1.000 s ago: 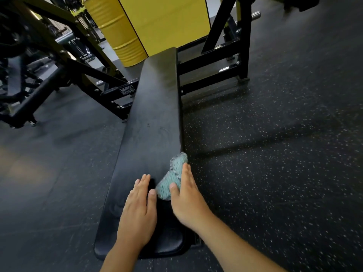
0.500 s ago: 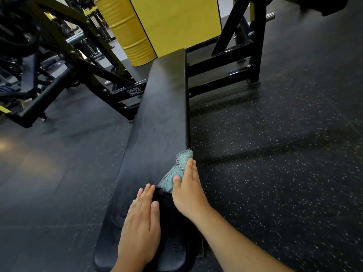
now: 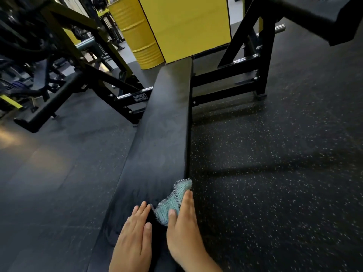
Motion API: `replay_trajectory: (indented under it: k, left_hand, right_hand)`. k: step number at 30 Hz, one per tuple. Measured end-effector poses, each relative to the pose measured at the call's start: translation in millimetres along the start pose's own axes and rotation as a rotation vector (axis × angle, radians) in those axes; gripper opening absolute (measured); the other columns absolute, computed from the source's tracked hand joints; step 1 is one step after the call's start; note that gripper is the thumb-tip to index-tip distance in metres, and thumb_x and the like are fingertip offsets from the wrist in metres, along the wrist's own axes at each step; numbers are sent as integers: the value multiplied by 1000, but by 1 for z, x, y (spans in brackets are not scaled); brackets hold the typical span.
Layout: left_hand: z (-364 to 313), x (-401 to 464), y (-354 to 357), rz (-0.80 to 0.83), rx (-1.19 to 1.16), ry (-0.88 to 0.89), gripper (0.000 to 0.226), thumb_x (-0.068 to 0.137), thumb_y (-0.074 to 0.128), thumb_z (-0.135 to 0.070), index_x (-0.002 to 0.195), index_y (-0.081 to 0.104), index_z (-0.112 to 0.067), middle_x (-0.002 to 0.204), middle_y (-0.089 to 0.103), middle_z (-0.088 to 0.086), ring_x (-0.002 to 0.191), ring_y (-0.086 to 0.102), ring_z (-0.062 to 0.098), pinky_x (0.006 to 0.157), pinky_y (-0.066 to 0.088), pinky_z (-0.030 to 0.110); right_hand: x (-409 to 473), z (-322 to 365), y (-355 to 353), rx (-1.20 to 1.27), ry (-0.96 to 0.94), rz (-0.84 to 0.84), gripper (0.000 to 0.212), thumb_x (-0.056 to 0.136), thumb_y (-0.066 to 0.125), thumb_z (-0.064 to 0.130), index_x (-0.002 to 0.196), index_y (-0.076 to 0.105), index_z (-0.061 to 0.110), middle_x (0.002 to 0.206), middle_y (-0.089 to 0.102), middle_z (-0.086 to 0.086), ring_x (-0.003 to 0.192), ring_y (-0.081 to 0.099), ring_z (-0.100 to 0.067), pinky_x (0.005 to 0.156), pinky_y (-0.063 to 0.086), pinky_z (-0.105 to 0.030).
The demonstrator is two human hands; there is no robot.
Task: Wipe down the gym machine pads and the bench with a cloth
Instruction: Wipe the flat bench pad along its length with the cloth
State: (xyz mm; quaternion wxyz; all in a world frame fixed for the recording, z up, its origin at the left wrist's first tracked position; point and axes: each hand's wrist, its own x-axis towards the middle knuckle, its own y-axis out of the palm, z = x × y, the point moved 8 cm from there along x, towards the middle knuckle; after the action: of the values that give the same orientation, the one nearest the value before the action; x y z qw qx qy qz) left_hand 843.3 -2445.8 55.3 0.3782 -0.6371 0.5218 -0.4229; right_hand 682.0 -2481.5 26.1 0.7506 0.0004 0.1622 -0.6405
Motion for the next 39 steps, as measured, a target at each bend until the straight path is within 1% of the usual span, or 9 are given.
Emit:
replay_trajectory:
  k: [3,8,14,18,22,25,31,36,39]
  left_hand:
    - [-3,-1,-1,19,16,-20,55,103,25,-48,154,42,-38,161,25,-37,153,20,-4,121,11,16]
    - [-9,0,2,69,51,-32,59,102,22,-49,157,39,-34,165,26,-25,154,12,-5,125,20,33]
    - [-8,6,6,67,40,-2,63,99,22,-57,157,35,-35,165,22,-24,153,5,-8,124,12,25]
    - [-16,43,11,99,-18,19,51,108,34,-38,159,34,-30,164,20,-22,151,4,-8,123,5,20]
    - [-22,92,18,103,-40,73,50,109,34,-29,160,35,-24,166,27,-13,151,11,-3,125,11,23]
    - [-24,114,24,108,-27,106,50,110,34,-29,160,36,-22,168,27,-9,156,15,6,128,14,29]
    - [-26,121,25,96,-37,129,50,110,34,-30,160,36,-21,168,27,-7,157,15,9,129,12,30]
    - [-25,117,23,79,-58,148,52,110,30,-33,160,34,-22,168,26,-9,157,12,5,128,9,27]
    - [-25,117,21,32,-56,166,64,103,18,-50,159,35,-26,167,27,-13,153,9,-2,125,6,21]
  right_hand:
    - [12,4,-4,-22,20,-9,73,111,30,35,161,-20,20,170,-21,7,156,-16,-6,126,-4,-26]
    - [54,16,-14,-66,47,-38,73,111,33,34,163,-13,14,173,-14,0,159,-9,-12,125,-2,-27]
    - [89,25,-21,-81,39,-108,73,110,37,34,164,-5,11,174,-2,-5,160,2,-17,128,9,-33]
    - [87,23,-20,-90,35,-111,73,110,38,36,165,-3,11,174,0,-5,160,5,-18,129,10,-33]
    - [77,18,-22,-112,62,-103,71,111,35,39,165,-3,14,174,1,-3,159,8,-18,127,12,-32]
    - [58,11,-17,-133,83,-109,69,111,33,39,166,-2,16,174,3,0,159,10,-16,125,14,-29]
    - [57,12,-15,-150,93,-142,69,111,35,36,166,0,13,174,4,0,159,10,-14,125,13,-28]
    - [72,16,-18,-126,91,-149,72,110,39,38,166,0,15,174,7,-1,158,15,-17,125,16,-30]
    - [89,24,-23,-119,87,-142,73,110,40,38,166,0,15,173,8,-2,158,15,-18,125,16,-31]
